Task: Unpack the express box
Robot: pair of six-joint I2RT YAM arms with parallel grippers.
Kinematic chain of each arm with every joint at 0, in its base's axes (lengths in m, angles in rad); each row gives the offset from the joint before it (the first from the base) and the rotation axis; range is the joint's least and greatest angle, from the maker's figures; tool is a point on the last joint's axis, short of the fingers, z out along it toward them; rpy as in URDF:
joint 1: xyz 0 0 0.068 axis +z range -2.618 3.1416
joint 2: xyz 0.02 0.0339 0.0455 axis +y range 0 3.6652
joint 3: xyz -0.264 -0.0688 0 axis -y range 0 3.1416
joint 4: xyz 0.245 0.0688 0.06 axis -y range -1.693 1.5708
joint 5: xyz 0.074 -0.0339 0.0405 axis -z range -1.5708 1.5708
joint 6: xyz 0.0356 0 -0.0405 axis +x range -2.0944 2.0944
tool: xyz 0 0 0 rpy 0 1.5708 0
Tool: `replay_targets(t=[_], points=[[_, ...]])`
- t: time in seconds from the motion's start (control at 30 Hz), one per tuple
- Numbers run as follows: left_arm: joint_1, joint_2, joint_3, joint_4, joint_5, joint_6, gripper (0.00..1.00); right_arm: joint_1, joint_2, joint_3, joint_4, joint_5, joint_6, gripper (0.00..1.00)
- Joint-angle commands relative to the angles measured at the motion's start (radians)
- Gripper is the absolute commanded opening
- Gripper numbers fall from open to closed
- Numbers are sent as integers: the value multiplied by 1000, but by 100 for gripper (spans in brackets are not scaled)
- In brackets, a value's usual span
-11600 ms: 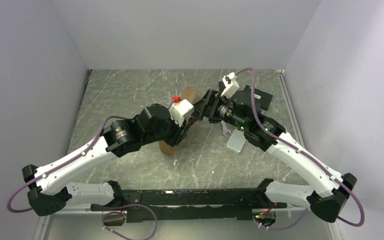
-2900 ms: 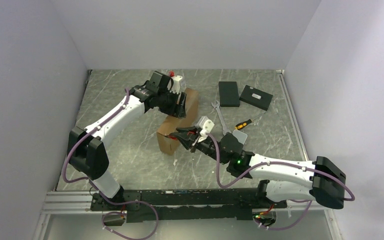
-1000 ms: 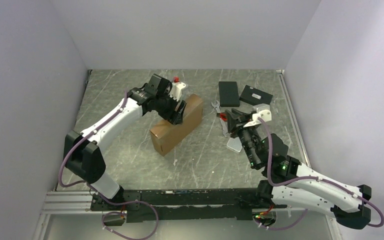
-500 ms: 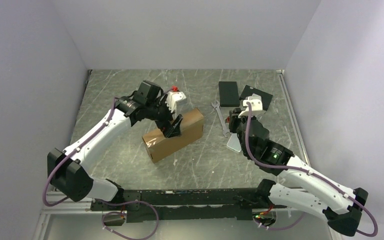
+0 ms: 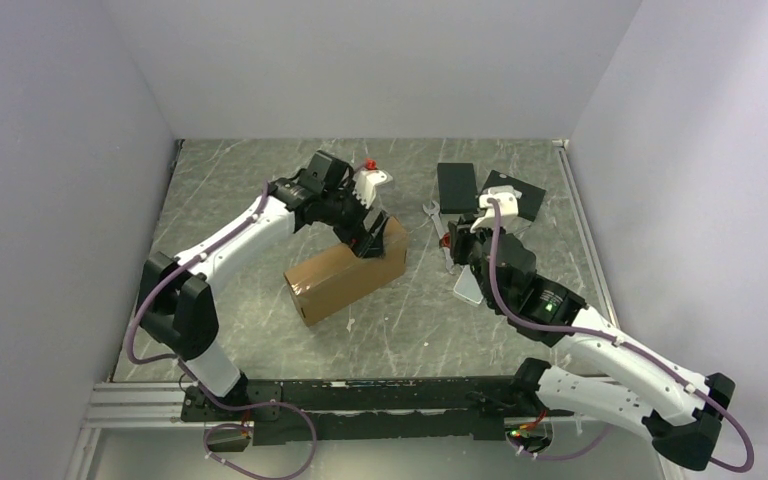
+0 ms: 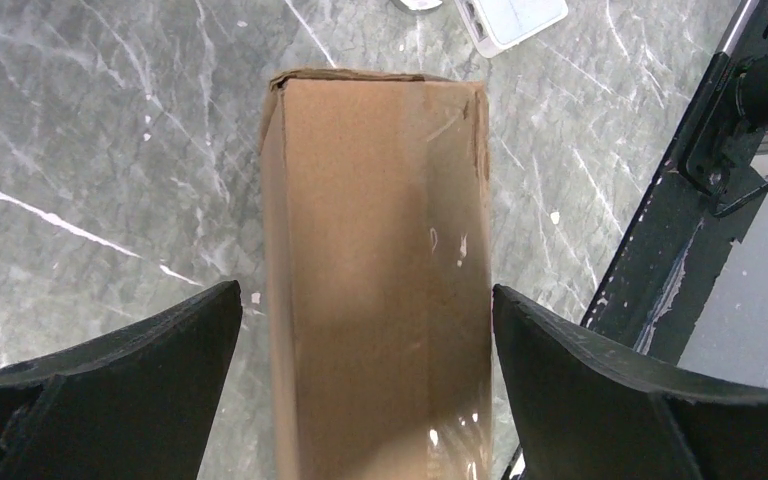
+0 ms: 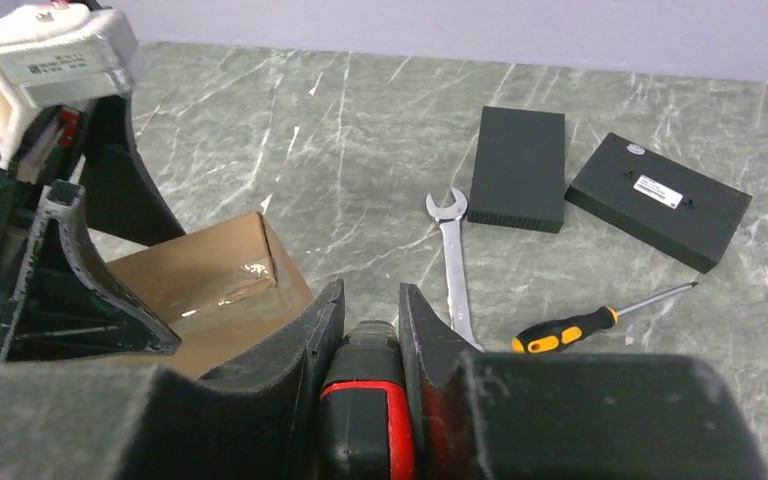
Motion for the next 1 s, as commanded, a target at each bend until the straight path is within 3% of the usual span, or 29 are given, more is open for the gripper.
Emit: replay_targets(t=[0.0,0.3,0.53,0.67,0.97], points=[[-36,-6,13,75,6,-33,99,-8,27,71,55,7,7,0],[-192,-157,-138,168,-271,118,74,-8,26,74,163,-84,-20,0],[-250,-290,-270,266,-330,221,63,-8,-38,-16,303,-171,-28,0],[-260,-306,-282,272,-351,232,60,-3,-27,-17,329,-260,-8,0],[-265,-285,-271,249,-382,232,57,53,43,25,259,-166,-7,0]])
